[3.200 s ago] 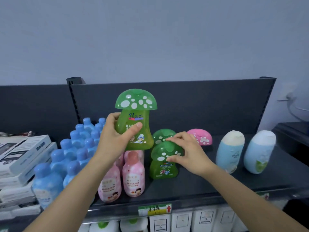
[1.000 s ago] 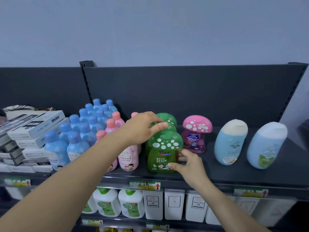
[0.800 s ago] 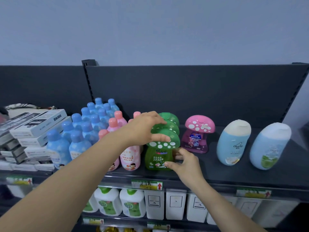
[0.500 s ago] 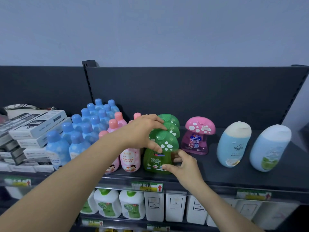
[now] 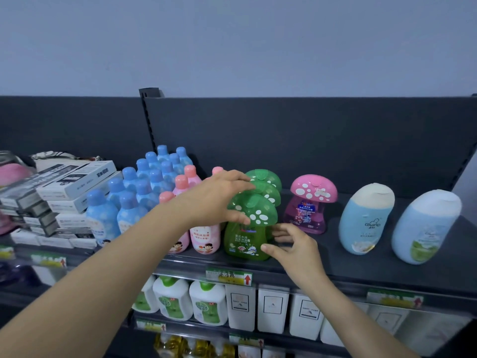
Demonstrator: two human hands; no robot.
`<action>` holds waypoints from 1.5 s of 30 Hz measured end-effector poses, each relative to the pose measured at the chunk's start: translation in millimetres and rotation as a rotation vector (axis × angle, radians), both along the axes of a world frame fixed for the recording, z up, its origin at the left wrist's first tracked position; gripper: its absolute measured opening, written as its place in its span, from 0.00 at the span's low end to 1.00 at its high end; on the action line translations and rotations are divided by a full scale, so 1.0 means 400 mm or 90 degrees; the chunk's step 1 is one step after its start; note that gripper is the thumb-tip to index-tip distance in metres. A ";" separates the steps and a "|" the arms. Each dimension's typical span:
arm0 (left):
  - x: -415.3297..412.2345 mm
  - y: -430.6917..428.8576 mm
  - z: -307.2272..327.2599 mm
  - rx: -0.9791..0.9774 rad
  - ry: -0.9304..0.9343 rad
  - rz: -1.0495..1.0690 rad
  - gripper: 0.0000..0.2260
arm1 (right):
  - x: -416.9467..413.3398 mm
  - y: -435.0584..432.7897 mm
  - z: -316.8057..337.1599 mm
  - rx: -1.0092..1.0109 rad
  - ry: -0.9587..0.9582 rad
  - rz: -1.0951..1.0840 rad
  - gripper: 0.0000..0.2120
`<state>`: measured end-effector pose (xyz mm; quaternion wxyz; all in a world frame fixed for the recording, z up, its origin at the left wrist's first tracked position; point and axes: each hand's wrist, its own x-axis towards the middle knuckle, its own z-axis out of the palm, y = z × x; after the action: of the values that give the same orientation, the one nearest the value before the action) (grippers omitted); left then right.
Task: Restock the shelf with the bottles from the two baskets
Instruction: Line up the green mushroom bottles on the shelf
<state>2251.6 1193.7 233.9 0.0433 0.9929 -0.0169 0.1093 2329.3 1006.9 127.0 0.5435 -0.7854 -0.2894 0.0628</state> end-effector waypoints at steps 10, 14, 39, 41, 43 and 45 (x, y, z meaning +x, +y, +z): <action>-0.275 0.023 -0.043 0.039 -0.245 0.133 0.19 | -0.045 -0.055 0.004 -0.010 -0.401 -0.010 0.14; -0.447 0.073 -0.134 0.058 -0.180 0.245 0.18 | -0.141 0.015 -0.012 -0.021 -0.481 0.133 0.15; -1.668 0.476 -0.445 -0.090 -0.002 0.811 0.13 | -1.038 0.889 -0.144 -0.240 -0.408 0.596 0.18; -1.705 0.500 -0.466 -0.102 -0.012 0.813 0.12 | -1.078 0.937 -0.158 -0.260 -0.412 0.618 0.19; -1.736 0.529 -0.489 -0.107 -0.010 0.823 0.12 | -1.109 0.987 -0.173 -0.271 -0.414 0.636 0.19; -1.755 0.555 -0.509 -0.120 -0.013 0.838 0.13 | -1.133 1.034 -0.190 -0.279 -0.403 0.654 0.18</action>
<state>1549.4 1415.8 30.2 0.0543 0.7867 0.6025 0.1235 1876.0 1420.6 51.1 0.1595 -0.6200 -0.7557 0.1379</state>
